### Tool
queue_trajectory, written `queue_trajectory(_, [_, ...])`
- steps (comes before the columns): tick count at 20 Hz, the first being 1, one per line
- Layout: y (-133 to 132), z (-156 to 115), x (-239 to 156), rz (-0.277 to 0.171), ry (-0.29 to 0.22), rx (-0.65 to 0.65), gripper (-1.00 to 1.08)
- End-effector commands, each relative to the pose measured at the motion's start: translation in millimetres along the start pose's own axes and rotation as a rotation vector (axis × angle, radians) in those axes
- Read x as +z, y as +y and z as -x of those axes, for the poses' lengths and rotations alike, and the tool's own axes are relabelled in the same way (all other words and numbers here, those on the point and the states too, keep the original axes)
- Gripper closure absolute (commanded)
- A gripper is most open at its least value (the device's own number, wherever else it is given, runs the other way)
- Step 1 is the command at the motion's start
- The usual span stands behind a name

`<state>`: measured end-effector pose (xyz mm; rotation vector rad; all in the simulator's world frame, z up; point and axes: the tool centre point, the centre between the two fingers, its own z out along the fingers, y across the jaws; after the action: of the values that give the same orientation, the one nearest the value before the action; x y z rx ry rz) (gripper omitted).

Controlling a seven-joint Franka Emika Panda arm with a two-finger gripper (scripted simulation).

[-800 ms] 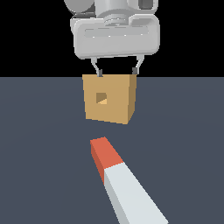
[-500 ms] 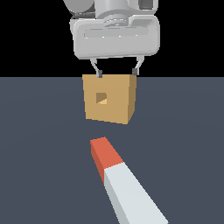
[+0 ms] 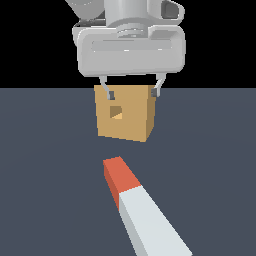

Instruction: Insert the peg into the horizontal hole in a box.

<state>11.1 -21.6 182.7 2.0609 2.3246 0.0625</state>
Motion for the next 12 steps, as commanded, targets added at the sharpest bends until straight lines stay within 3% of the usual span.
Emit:
queue_trajectory(1, [-3, 13, 9, -0.005, 0.001, -0.024, -0.92])
queue_trajectory(12, [-15, 91, 64, -0.030, 0.005, -0.172, -0.92])
